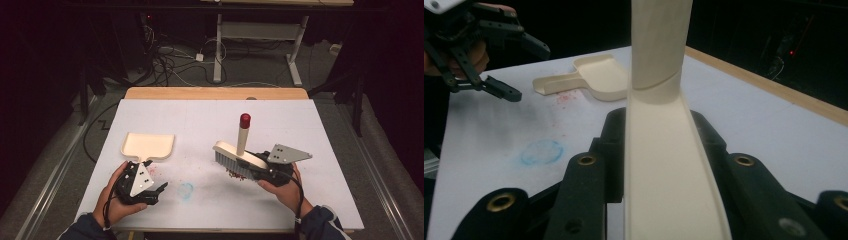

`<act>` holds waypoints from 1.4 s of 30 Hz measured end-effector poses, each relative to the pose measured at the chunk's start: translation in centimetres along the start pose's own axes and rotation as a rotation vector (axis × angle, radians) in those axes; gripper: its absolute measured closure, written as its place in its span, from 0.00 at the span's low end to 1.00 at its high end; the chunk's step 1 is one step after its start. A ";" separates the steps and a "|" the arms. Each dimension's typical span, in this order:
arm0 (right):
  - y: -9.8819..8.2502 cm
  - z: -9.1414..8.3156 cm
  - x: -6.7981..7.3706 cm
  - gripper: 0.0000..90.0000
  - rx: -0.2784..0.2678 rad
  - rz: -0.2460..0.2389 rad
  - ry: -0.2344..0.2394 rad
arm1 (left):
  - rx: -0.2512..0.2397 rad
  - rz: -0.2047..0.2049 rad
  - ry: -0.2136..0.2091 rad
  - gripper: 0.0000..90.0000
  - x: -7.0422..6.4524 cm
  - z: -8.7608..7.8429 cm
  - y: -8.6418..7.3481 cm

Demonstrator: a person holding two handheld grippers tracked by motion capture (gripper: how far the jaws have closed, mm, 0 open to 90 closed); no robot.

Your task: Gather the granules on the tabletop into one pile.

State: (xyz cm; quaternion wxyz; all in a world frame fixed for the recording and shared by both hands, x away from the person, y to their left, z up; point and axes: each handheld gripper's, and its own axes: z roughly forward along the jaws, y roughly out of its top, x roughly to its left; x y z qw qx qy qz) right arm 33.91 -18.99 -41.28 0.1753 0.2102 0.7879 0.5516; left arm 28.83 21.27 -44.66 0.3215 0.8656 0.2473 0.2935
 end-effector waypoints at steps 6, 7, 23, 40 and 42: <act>0.9 -5.0 0.4 0.75 0.040 0.040 -0.031 | -0.014 -0.006 0.007 0.19 0.0 -0.4 0.0; 0.9 -5.0 0.4 0.75 0.040 0.040 -0.031 | -0.011 -0.003 0.008 0.19 0.0 -0.3 0.0; -1.5 -11.8 -0.9 0.74 0.237 0.200 -0.073 | -0.001 -0.015 0.028 0.19 0.3 -0.5 -0.1; -4.2 -8.7 -5.6 0.73 0.324 0.390 -0.107 | 0.017 -0.004 -0.004 0.19 0.0 -0.1 -0.1; -4.4 -8.6 -6.2 0.71 0.335 0.392 -0.110 | 0.023 0.001 -0.006 0.19 -0.1 0.0 -0.1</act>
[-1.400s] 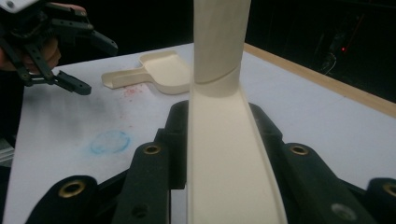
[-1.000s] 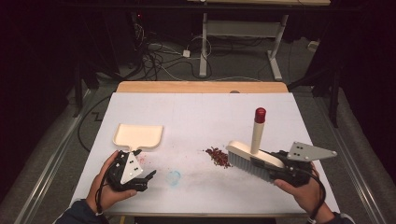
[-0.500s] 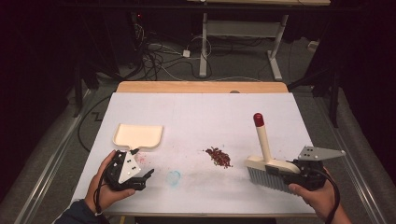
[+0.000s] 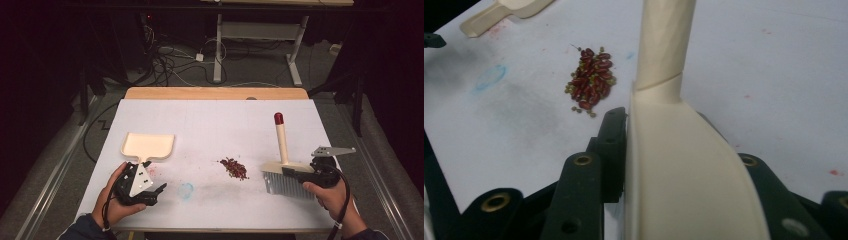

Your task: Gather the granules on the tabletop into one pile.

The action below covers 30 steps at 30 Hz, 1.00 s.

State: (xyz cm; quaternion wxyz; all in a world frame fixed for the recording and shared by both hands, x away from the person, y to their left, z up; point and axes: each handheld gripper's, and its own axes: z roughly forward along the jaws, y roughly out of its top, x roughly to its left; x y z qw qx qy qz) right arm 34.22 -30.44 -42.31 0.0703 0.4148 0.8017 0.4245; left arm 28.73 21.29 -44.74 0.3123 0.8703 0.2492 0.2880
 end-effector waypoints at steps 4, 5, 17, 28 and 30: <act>0.3 0.2 -1.3 0.63 -0.013 0.003 -0.041 | 0.006 0.005 -0.009 0.19 -0.1 0.2 0.0; 0.4 0.2 -1.7 0.61 -0.014 0.008 -0.052 | 0.009 0.005 -0.012 0.19 -0.1 0.2 0.0; 1.1 0.5 -6.4 0.39 0.023 0.029 -0.083 | 0.035 0.015 -0.035 0.19 -0.3 0.6 -0.1; 2.4 -1.5 -2.6 0.25 -0.036 -0.137 -0.246 | 0.039 0.023 -0.034 0.19 -0.4 0.7 0.0; 2.7 -2.0 -2.5 0.25 -0.082 -0.134 -0.281 | 0.040 0.022 -0.036 0.19 -0.4 0.7 0.0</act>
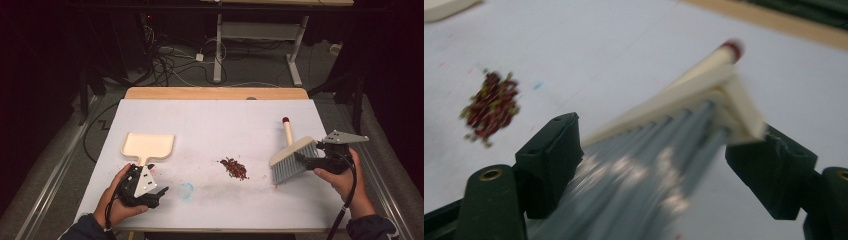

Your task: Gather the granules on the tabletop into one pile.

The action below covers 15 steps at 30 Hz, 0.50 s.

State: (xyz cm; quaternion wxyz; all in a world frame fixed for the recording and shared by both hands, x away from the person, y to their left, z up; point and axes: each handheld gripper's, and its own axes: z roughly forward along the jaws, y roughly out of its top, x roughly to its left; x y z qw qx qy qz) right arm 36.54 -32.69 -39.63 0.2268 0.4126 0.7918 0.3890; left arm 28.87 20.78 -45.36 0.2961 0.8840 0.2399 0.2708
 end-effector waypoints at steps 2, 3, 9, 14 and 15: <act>0.3 -0.4 -0.2 0.26 -0.038 0.008 -0.004 | 0.004 0.003 0.000 0.19 0.0 0.0 0.0; 0.3 -0.5 -0.3 0.27 -0.040 0.005 -0.005 | 0.004 0.004 -0.001 0.19 -0.1 0.1 0.0; 0.5 -1.4 -0.1 0.29 -0.076 -0.023 -0.077 | 0.005 0.000 -0.004 0.19 0.0 0.1 0.0; 0.6 -1.2 -0.1 0.31 -0.073 -0.034 -0.105 | 0.011 0.008 -0.008 0.19 -0.1 0.3 0.0; 0.5 -0.8 -0.2 0.33 -0.061 -0.031 -0.115 | 0.012 0.009 -0.008 0.19 -0.1 0.3 0.0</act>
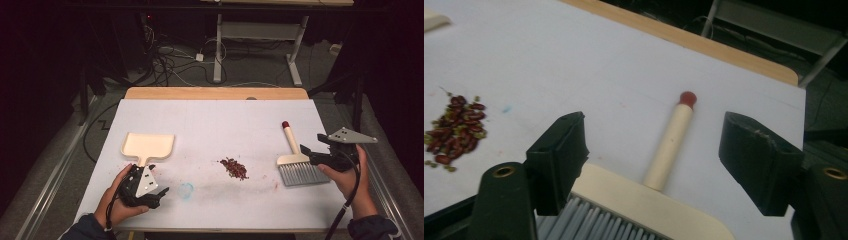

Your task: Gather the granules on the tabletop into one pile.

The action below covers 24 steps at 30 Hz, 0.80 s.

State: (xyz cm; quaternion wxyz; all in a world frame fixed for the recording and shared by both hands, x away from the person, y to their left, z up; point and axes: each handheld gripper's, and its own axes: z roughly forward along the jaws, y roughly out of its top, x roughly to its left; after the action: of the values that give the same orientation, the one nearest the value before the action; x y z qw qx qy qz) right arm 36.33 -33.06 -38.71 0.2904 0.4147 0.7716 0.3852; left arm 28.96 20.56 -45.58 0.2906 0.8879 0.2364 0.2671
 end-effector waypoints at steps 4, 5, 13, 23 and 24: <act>-0.7 2.6 -0.5 0.37 0.096 0.032 -0.057 | 0.002 -0.002 -0.003 0.19 0.0 0.1 0.0; -0.9 3.3 -0.5 0.37 0.124 0.028 -0.072 | 0.003 0.000 -0.002 0.19 0.0 0.1 0.0; -1.0 7.9 0.0 0.38 0.215 -0.004 -0.121 | 0.012 0.007 -0.008 0.19 -0.1 0.4 0.1; -1.4 11.6 -0.2 0.59 0.324 0.041 -0.184 | 0.015 0.006 -0.010 0.19 0.0 0.4 -0.1; -1.4 11.6 -0.4 0.60 0.323 0.061 -0.184 | 0.015 0.008 -0.010 0.19 -0.1 0.4 0.0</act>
State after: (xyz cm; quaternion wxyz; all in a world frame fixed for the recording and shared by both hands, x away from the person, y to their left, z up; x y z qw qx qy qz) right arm 44.85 -29.76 -46.00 0.2774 0.5127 0.7806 0.2256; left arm 29.14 20.38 -45.93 0.2839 0.8922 0.2336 0.2622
